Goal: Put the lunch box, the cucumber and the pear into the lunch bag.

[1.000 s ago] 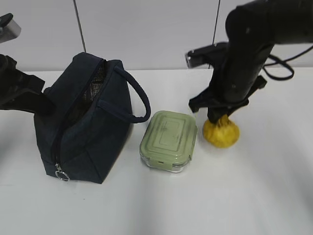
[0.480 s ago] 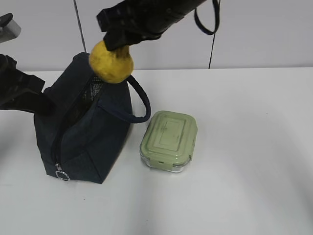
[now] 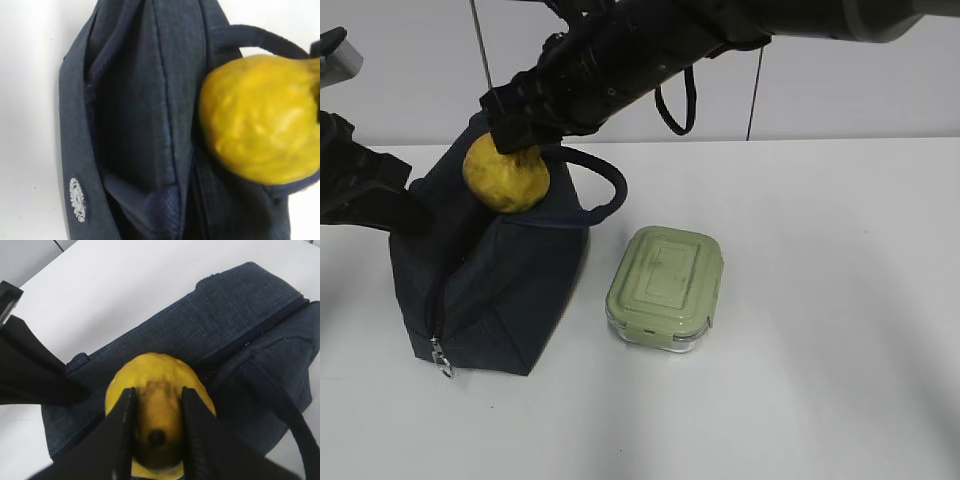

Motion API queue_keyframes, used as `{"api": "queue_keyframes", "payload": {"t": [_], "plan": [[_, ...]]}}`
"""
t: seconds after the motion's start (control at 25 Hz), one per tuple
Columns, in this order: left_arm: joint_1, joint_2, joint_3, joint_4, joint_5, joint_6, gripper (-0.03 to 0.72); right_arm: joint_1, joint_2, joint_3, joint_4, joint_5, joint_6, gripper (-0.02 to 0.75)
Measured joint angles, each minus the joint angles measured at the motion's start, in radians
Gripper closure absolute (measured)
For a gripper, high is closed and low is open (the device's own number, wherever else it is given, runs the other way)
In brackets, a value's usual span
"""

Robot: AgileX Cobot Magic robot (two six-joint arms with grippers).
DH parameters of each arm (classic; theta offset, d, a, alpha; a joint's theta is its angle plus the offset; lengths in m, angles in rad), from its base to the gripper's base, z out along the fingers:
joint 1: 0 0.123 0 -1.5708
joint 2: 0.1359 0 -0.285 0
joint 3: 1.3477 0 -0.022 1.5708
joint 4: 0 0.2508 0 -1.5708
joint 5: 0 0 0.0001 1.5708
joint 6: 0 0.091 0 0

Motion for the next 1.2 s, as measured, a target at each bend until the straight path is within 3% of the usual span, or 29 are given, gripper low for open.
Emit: {"api": "queue_keyframes", "payload": {"t": [0.6, 0.68, 0.84, 0.96, 1.08, 1.2], "plan": [[0.0, 0.0, 0.0, 0.0, 0.0, 0.0, 0.703, 0.0, 0.065, -0.208, 0.122, 0.131, -0.08, 0.552], [0.0, 0.0, 0.0, 0.004, 0.001, 0.0, 0.703, 0.002, 0.121, -0.208, 0.091, 0.167, -0.074, 0.552], [0.0, 0.0, 0.0, 0.008, 0.007, 0.0, 0.703, 0.002, 0.148, -0.206, -0.132, 0.199, 0.069, 0.552], [0.0, 0.0, 0.0, 0.007, 0.006, 0.0, 0.703, 0.002, 0.146, -0.206, -0.203, 0.215, 0.126, 0.549], [0.0, 0.0, 0.0, 0.007, 0.002, 0.0, 0.703, 0.002, 0.146, -0.206, -0.196, 0.242, 0.123, 0.472], [-0.001, 0.0, 0.0, 0.007, 0.002, 0.0, 0.703, 0.002, 0.144, -0.212, -0.161, 0.25, 0.097, 0.262]]}}
